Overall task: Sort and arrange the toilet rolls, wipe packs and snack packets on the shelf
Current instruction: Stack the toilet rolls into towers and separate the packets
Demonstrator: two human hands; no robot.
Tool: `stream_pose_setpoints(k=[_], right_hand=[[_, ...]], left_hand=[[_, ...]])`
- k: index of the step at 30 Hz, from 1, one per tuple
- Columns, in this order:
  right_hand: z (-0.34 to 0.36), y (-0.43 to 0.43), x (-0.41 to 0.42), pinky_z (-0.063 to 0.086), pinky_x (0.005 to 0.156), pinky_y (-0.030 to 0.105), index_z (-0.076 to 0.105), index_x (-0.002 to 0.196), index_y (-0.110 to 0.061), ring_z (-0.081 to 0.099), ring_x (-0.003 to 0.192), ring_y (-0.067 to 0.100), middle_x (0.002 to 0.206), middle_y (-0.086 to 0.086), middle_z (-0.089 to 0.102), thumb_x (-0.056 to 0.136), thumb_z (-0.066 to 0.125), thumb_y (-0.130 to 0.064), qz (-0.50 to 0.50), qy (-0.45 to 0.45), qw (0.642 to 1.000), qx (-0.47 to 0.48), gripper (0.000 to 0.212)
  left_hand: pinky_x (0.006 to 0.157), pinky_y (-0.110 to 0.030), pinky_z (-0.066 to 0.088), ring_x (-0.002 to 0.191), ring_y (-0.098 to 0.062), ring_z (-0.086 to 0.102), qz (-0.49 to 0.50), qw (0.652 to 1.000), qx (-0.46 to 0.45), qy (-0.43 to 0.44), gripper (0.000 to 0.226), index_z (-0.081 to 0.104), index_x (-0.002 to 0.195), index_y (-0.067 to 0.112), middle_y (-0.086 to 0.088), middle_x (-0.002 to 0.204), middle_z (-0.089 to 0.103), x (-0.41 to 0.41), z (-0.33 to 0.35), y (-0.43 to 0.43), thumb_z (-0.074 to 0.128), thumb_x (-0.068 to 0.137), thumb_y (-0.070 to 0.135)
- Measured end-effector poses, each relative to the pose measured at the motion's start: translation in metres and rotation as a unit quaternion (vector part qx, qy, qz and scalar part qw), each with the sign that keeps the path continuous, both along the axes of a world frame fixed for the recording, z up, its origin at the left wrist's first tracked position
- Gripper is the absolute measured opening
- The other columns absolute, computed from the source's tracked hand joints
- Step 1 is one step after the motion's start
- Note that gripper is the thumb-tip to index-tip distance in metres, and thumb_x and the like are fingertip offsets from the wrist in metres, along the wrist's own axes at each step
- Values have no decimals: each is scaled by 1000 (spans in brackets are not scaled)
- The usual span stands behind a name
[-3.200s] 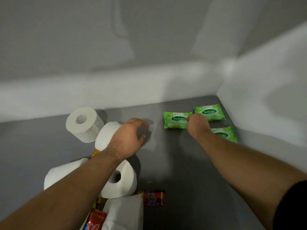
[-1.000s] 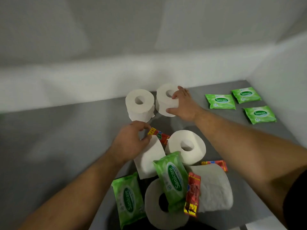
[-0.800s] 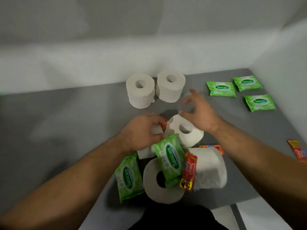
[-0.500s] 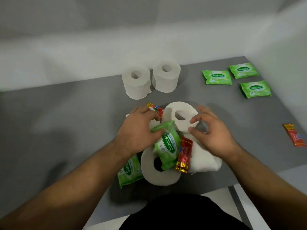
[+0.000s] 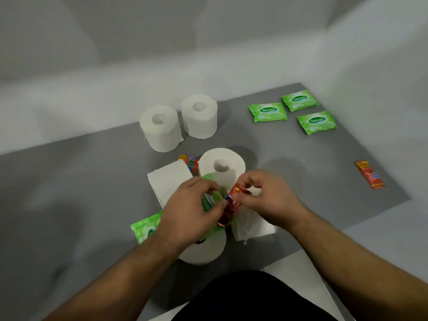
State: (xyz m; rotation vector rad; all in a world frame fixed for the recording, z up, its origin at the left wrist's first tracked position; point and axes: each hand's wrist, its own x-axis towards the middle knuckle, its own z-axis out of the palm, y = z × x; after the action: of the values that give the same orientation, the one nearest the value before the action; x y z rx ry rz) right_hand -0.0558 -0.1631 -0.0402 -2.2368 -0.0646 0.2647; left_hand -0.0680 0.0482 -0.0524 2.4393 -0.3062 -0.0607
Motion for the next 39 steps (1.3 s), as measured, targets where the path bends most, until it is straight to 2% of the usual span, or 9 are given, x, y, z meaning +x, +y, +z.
stream_pose_setpoints(k=[2,6,11,16,20,23,30,36,39], right_hand=[[7,-20,1,57,78,35,69,89,-22,71,85,16,89,-1,76,81,81,-23,-58,33,990,125,14],[6,-78,9,58,66,35,65,114,-17,72,82,23,98,11,74,87,72,-1,-193,44,933,299,33],[-9,-163,16,57,67,30,73,104,-9,69,74,16,92,11,74,87,70,3,-342,37,887,307,22],[-49,-244,16,58,72,43,71,81,-16,65,68,19,71,2,70,80,73,1,-453,16,858,241,17],[-80,-292,17,59,79,56,65,73,-20,66,76,26,78,7,68,78,67,5,-488,38,854,177,25],[-96,-312,20,62,71,52,60,74,-20,68,79,32,82,9,67,79,65,5,-488,40,862,132,27],[-119,-334,30,44,72,28,70,102,-24,61,86,23,96,2,66,88,65,-20,-340,67,929,-132,15],[-126,-335,32,54,82,35,76,107,-23,65,93,30,108,8,68,88,67,-36,-295,23,924,-243,25],[-128,-334,34,53,84,37,74,111,-18,64,95,33,111,12,67,91,66,-32,-273,-1,926,-260,27]], left_hand=[[83,-24,47,95,-3,56,16,1000,-14,-6,23,67,109,36,21,102,60,3,3,-8,71,89,48],[75,-17,43,90,2,57,20,999,-24,-14,19,69,106,35,20,100,63,10,7,-30,73,88,41],[70,-20,45,83,-2,58,14,999,-38,-9,16,68,99,36,19,97,64,18,10,-73,77,87,34],[67,-9,40,89,0,57,-6,1000,-29,5,15,68,99,36,21,94,64,33,6,-124,77,87,33],[69,-12,42,86,2,59,1,999,-18,34,17,69,104,35,19,96,64,43,-3,-163,76,89,36],[70,-14,42,87,1,58,4,998,-10,55,17,68,105,33,20,96,61,48,-7,-190,76,90,35],[73,-6,41,89,7,62,-9,998,-20,67,16,70,104,33,23,98,63,48,-12,-219,78,89,34],[80,-29,54,89,-5,63,-17,999,19,37,12,71,95,29,16,93,66,43,-17,-214,79,87,32],[80,-20,49,90,-5,62,-7,999,38,35,12,72,97,30,16,97,65,38,-15,-210,78,88,34]])
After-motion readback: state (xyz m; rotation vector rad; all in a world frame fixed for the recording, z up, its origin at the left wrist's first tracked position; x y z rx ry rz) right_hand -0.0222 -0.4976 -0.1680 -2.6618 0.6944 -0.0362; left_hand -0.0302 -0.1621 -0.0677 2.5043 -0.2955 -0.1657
